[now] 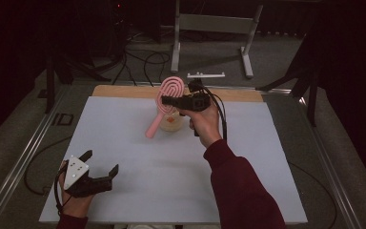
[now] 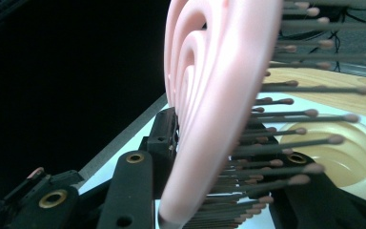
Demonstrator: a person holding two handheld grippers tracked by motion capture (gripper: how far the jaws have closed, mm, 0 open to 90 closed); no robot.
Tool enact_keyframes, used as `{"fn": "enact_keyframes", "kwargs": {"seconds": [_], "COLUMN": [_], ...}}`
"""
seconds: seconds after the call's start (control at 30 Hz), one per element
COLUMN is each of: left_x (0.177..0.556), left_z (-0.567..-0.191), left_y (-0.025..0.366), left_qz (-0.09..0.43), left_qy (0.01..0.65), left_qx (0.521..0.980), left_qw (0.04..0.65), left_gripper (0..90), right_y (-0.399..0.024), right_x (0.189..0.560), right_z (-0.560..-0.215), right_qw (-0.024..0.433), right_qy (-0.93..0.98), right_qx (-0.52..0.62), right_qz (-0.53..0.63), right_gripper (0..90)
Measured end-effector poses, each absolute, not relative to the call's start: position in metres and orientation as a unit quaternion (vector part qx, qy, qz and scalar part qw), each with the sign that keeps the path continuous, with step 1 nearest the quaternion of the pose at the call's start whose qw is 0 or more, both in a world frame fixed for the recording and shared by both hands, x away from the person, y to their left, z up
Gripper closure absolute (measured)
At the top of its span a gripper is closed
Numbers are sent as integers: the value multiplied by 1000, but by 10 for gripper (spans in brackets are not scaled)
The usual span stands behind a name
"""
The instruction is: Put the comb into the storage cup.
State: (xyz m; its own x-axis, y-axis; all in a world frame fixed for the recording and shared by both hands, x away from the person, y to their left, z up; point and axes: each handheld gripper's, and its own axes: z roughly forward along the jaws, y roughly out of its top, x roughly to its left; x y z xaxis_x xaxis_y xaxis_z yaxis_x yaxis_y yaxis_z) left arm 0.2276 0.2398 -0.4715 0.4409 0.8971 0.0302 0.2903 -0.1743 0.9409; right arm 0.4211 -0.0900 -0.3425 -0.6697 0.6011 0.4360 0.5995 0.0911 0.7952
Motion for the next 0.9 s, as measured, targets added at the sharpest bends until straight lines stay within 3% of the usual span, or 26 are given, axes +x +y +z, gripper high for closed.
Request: {"fn": "enact_keyframes", "kwargs": {"seconds": [0.9], "left_x": [228], "left_z": [-471], "left_y": [240], "left_qz": [312], "left_qy": [426], "left_qx": [695], "left_qw": [488], "left_gripper": [3], "right_y": [-97], "right_x": [442], "right_z": [-339], "right_qw": [20], "right_qy": [722], "right_qx": [431], "right_qz": [542], "right_gripper": [640]}}
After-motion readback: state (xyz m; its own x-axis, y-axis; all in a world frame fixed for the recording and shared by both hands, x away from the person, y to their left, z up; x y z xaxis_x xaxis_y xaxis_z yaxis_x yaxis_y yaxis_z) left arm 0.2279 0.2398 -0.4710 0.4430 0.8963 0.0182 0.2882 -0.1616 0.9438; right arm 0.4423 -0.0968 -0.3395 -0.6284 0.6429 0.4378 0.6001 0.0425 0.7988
